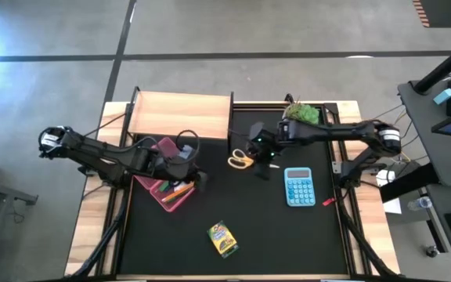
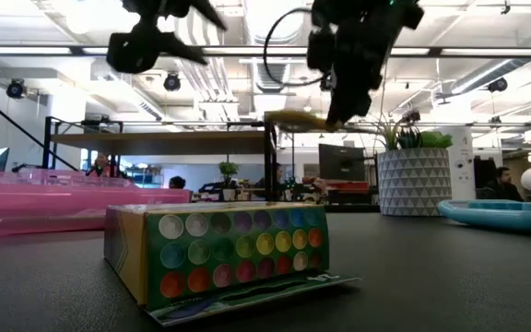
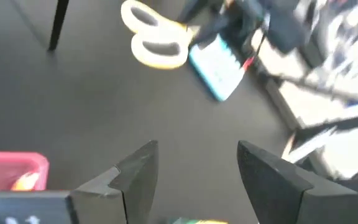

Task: Pack school essentials
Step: Put the scissor into the pencil box

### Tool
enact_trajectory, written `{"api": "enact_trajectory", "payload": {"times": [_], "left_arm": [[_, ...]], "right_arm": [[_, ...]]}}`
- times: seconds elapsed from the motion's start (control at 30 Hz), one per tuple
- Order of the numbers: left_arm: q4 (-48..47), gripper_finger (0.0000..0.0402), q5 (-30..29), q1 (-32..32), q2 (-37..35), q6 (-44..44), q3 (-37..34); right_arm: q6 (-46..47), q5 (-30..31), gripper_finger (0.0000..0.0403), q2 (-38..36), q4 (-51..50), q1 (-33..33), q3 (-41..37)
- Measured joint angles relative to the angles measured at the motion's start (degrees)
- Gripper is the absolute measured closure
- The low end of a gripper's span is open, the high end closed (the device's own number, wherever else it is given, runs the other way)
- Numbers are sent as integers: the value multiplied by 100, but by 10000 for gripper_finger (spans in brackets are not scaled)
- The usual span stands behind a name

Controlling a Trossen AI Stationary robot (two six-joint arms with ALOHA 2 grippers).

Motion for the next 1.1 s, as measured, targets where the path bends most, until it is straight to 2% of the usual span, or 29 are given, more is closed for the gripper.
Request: {"api": "enact_trajectory", "payload": {"times": [0.07, 0.23, 0.33, 0.43, 0.6, 1.1], "left_arm": [[238, 201, -250, 8, 0, -266, -15], [362, 201, -1017, 8, 4, -915, -75], [749, 201, -1317, 8, 2, -1116, -206], [1550, 201, -1365, 8, 2, -1129, -441], [2167, 201, -1565, 8, 2, -1156, -691], [2354, 201, -1782, 60, 2, -1269, -705]], "right_arm": [[60, 55, 307, -175, 16, 53, 1], [-12, 696, 307, -499, 67, 293, 9], [-6, 799, 307, -590, 252, 394, 10], [4, 806, 307, -618, 483, 447, 13], [10, 852, 307, -618, 907, 546, 15], [114, 910, 307, -565, 1722, 646, 20]]}}
